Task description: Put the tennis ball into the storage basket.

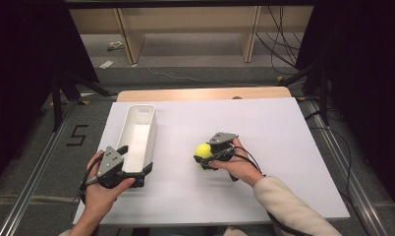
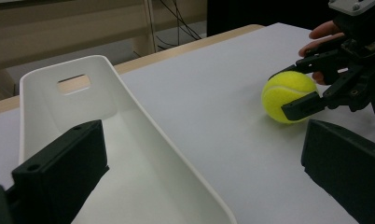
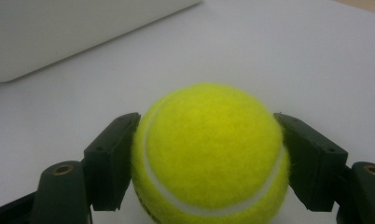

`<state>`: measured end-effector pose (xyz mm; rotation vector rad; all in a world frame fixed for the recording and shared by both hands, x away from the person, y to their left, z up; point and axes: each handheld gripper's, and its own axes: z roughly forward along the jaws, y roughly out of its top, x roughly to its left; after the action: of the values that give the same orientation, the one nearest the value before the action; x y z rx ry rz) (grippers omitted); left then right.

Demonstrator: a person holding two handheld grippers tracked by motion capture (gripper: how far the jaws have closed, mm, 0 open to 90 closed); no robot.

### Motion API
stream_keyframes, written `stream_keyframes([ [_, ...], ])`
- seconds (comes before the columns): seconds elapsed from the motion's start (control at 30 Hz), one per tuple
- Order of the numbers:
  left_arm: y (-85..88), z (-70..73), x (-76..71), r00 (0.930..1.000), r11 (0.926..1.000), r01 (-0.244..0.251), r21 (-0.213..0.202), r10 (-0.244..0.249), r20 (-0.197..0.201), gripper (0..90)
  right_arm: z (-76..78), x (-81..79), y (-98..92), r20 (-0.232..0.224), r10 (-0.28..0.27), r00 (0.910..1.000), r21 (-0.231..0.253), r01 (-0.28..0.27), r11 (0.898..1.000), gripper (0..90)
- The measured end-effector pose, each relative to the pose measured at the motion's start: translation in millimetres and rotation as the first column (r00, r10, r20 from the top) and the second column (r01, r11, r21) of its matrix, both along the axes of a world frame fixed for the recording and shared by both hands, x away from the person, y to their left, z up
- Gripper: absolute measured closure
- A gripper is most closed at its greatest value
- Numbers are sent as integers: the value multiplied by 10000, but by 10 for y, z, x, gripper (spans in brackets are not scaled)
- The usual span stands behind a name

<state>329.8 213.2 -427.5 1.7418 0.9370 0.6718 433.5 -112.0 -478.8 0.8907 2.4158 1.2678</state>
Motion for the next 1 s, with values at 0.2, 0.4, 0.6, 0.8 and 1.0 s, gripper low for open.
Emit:
stream_keyframes([
  [0.2,0,2,-1,10000,10000,4,-5,-4,2,0,44,-10,6,115,49,9999,78,-49,10000,266],
  [0.4,-2,1,0,10000,10000,18,9,-18,0,0,75,-18,14,192,73,9998,99,-75,9999,266],
  [0.6,2,0,1,10000,10000,7,-18,-7,2,0,112,-23,27,315,131,9994,155,-136,9998,266],
  [0.8,2,2,0,10000,10000,1,-15,-1,7,0,163,-24,34,449,209,9988,238,-220,9995,267],
  [1.0,1,2,1,10000,10000,4,-30,-4,5,0,221,-12,27,572,183,9982,343,-203,9992,267],
])
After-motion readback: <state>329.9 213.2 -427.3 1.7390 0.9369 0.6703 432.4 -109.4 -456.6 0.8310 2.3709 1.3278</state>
